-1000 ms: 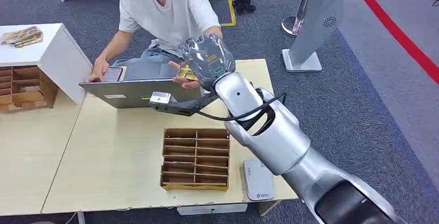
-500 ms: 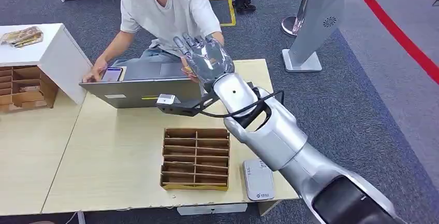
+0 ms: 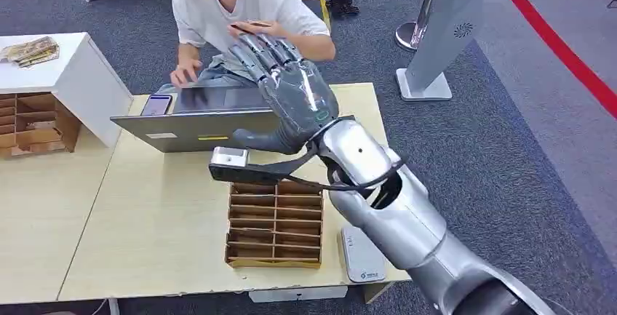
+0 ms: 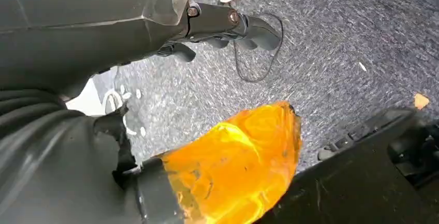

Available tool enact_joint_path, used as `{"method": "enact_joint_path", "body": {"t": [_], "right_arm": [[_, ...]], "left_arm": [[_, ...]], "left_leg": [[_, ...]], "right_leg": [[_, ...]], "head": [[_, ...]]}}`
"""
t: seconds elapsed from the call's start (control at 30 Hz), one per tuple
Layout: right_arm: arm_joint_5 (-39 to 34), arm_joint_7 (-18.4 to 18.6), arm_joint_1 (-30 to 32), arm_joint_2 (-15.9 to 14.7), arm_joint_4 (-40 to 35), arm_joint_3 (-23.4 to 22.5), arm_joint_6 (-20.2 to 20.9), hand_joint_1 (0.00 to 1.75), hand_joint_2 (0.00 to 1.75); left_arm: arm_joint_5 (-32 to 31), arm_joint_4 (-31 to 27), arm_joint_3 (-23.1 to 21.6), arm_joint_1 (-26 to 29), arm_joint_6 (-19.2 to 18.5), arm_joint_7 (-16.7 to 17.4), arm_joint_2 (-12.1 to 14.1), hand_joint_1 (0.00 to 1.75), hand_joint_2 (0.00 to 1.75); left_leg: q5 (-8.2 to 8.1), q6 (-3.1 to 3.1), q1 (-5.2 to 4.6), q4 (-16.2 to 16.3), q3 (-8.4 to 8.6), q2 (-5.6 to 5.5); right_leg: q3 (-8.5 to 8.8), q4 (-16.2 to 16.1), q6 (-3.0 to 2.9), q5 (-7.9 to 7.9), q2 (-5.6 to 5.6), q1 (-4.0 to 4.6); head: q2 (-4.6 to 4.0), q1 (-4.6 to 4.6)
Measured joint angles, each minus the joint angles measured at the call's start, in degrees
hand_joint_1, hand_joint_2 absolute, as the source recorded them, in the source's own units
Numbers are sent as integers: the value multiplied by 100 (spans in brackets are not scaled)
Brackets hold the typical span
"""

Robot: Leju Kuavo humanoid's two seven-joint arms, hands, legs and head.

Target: Pass the card to the sensor for recognition and then transmit it.

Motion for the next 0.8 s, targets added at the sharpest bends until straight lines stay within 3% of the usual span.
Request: {"method": "enact_joint_path", "body": {"t": [0.13,0.27,0.37,0.5,0.63,0.8], "right_arm": [[-1235,-488,757,-142,-1040,-326,-113,0,0],[-2549,-1098,1446,-256,-1667,-605,25,0,0],[-3556,-1594,1788,-382,-1912,-809,377,0,0],[-4996,-2407,2437,-645,-1946,-1240,1140,0,0],[-5618,-2797,2975,-719,-1763,-1745,1582,0,0],[-5638,-2771,3340,-719,-1402,-2046,1725,0,0]], "left_arm": [[157,0,151,45,129,-101,0,0,0],[229,0,298,60,199,-166,0,0,0],[236,0,361,61,229,-221,0,0,0],[168,0,371,51,218,-236,2,0,0],[118,0,376,12,179,-186,4,0,0],[15,0,376,7,114,-20,9,0,0]], "left_leg": [[-3,3,0,0,-2,-1],[-4,2,0,-1,-1,-1],[-3,2,0,-1,1,0],[-3,3,0,-1,0,-6],[-3,3,-1,-1,0,-4],[-4,3,0,-1,0,-3]], "right_leg": [[0,-2,1,-1,-4,0],[0,-2,1,-1,-3,0],[0,-2,1,-1,-2,0],[6,-2,1,-2,-12,0],[5,-2,1,-1,-9,0],[4,-1,1,-2,-7,0]], "head": [[0,0],[0,2],[0,2],[0,2],[0,2],[0,0]]}}
